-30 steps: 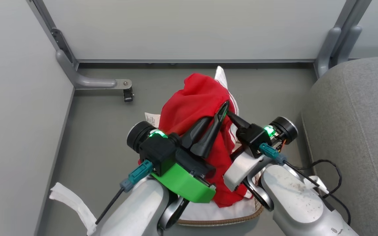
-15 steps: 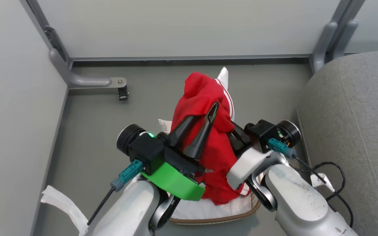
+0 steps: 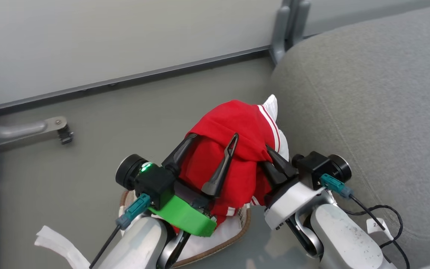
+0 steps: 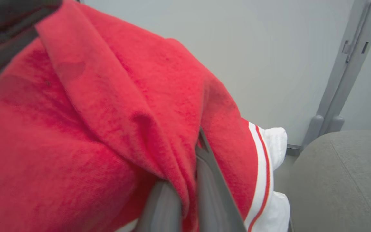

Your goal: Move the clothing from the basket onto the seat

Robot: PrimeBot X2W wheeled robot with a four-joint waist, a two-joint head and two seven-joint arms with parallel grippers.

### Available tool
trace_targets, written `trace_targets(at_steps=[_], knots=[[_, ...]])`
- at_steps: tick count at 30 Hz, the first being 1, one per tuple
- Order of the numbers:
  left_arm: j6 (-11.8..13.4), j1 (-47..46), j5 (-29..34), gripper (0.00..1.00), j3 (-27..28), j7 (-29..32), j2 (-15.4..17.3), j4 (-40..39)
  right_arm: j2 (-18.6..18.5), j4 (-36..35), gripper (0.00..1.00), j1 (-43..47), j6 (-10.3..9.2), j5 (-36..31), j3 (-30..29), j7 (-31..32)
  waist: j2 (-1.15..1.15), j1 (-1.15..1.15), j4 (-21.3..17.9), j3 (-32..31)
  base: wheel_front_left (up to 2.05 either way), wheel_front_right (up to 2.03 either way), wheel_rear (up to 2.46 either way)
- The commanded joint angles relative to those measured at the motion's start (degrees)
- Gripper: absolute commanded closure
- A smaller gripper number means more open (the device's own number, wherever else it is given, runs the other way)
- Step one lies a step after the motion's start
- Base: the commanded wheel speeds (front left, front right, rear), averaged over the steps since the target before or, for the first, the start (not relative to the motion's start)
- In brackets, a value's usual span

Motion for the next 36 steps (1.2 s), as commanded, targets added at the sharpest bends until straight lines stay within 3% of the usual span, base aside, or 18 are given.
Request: trace_targets(at_steps=[1,13,21,36], knots=[[-0.26,1.02,0.01,0.0,0.56,0.01,0.2,-0.27,-0.13,-0.74,1.0,0.94,-0.08,-0.06,-0.23,-0.04,0.0,0.0,-9.51,2.14,0.0,0.0,0.0],[-0.26,3.48,1.29,0.0,2.38,0.02,1.81,-1.01,-0.11,-4.4,1.0,2.01,-0.08,-2.64,-8.59,-0.04,0.0,0.0,-16.8,5.46,0.0,0.0,0.0],[-0.27,4.65,1.83,0.0,3.44,0.02,3.8,-2.49,-0.13,-3.67,1.0,-4.17,-0.08,-8.79,-12.23,-0.04,0.0,0.0,-19.7,9.53,0.0,0.0,0.0],[-0.27,0.83,0.04,0.0,4.05,0.02,12.74,-7.27,-1.36,10.22,1.0,-29.61,-0.08,-26.15,-30.74,1.67,0.0,0.0,-14.27,23.58,0.0,0.0,0.0]])
